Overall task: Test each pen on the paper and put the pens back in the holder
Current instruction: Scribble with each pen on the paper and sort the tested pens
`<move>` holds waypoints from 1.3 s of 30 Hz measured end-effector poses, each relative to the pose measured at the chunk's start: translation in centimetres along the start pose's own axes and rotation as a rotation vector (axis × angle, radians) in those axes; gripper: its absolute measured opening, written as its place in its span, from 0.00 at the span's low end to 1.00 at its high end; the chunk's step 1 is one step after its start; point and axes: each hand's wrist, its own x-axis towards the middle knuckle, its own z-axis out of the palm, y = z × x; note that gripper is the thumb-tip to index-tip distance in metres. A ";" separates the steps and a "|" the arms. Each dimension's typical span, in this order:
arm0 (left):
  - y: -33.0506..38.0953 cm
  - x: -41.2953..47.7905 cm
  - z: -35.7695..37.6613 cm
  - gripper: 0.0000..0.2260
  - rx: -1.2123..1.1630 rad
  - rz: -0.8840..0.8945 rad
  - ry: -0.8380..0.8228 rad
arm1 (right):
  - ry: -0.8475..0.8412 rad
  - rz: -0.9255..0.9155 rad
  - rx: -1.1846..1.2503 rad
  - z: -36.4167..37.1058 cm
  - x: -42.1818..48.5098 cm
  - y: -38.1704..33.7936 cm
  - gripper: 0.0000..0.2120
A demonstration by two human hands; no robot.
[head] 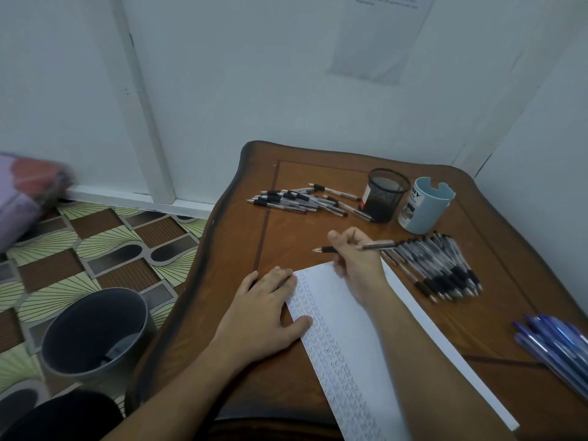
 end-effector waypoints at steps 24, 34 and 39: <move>0.1 -0.1 0.1 0.37 -0.014 -0.002 0.033 | -0.053 -0.131 -0.303 1.2 1.0 2.4 0.23; 0.1 -0.1 0.2 0.37 -0.014 0.006 0.038 | -0.045 -0.124 -0.322 1.3 0.8 2.2 0.25; 0.2 -0.1 0.2 0.37 -0.042 0.010 0.058 | -0.027 -0.134 -0.313 1.2 0.7 2.0 0.18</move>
